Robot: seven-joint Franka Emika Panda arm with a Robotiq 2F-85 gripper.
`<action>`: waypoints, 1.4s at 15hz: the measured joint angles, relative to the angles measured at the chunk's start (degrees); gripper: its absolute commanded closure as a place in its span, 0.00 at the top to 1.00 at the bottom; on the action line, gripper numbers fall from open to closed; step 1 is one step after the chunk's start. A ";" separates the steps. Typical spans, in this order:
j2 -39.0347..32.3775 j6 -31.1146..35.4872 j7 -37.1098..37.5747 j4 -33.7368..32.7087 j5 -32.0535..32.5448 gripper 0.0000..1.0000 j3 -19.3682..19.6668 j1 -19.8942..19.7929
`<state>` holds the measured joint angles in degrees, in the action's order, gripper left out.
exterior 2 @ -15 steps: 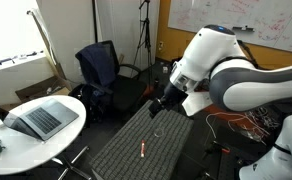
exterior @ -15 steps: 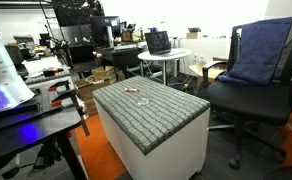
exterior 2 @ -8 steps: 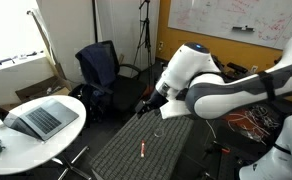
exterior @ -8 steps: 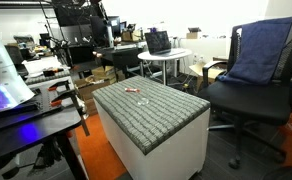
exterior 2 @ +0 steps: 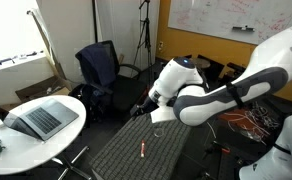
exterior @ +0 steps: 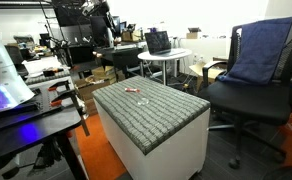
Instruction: Pick the marker and put it in the cup
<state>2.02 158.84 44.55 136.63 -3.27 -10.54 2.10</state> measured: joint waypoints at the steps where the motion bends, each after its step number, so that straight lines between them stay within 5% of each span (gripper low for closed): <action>1: -0.90 0.60 0.20 -0.04 0.43 1.00 0.51 0.00; 12: -10.76 1.36 0.46 -3.73 -0.27 1.00 4.68 1.37; 21: -10.95 1.32 0.47 -3.67 -0.48 1.00 5.83 2.26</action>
<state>-8.93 160.16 45.03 132.96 -3.74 -4.71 4.36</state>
